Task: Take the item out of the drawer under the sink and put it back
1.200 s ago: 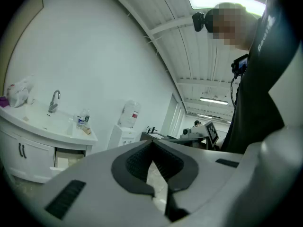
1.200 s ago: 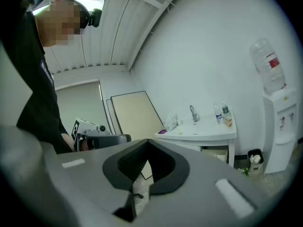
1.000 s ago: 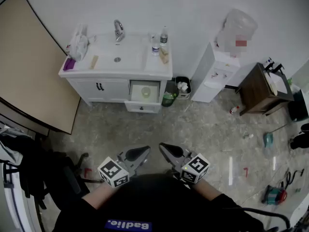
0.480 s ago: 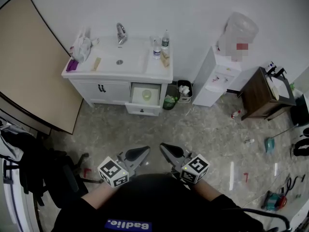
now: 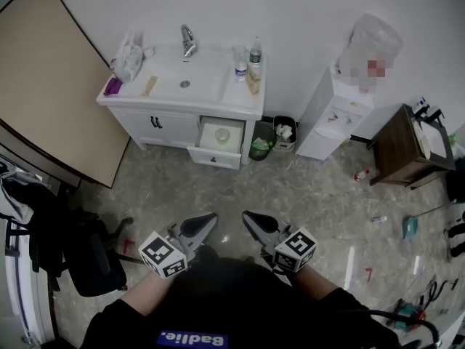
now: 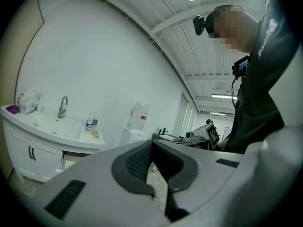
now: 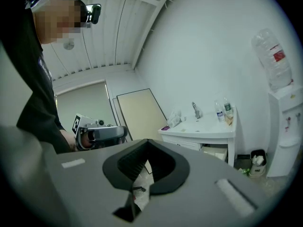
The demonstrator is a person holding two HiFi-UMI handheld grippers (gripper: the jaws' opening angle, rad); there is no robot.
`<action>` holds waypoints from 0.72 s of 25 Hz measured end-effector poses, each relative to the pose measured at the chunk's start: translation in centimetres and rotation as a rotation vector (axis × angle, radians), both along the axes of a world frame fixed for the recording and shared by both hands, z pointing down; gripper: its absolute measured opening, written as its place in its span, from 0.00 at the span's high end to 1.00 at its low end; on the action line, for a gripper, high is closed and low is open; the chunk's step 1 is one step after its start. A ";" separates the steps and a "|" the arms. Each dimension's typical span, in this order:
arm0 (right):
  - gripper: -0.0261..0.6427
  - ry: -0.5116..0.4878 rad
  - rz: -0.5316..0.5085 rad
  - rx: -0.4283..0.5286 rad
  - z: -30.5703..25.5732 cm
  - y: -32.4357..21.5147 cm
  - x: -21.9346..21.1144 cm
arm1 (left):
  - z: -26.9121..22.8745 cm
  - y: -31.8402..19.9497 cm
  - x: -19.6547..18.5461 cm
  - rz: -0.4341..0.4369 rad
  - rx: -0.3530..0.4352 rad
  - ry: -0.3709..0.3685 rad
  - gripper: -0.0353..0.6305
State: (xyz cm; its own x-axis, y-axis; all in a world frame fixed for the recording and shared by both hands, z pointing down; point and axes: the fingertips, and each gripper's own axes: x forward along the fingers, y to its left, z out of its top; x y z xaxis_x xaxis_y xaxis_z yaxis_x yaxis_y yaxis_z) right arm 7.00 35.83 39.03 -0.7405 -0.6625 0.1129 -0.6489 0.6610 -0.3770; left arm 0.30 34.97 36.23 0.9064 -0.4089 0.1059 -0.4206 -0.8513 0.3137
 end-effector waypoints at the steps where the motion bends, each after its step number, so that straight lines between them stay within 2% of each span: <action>1: 0.96 0.015 -0.003 -0.004 0.3 -0.4 0.2 | 0.1 -0.4 0.2 0.000 0.002 -0.005 0.94; 7: 0.96 0.050 0.009 -0.012 1.7 -5.8 0.7 | 0.8 -5.7 1.2 0.045 0.012 -0.003 0.94; 12: 0.96 0.074 0.059 -0.011 2.2 -13.8 0.0 | 1.4 -14.4 0.9 0.084 0.018 0.009 0.94; 18: 0.96 0.094 0.145 -0.065 4.1 -23.5 -1.5 | 3.6 -24.5 -1.0 0.144 0.000 0.005 0.94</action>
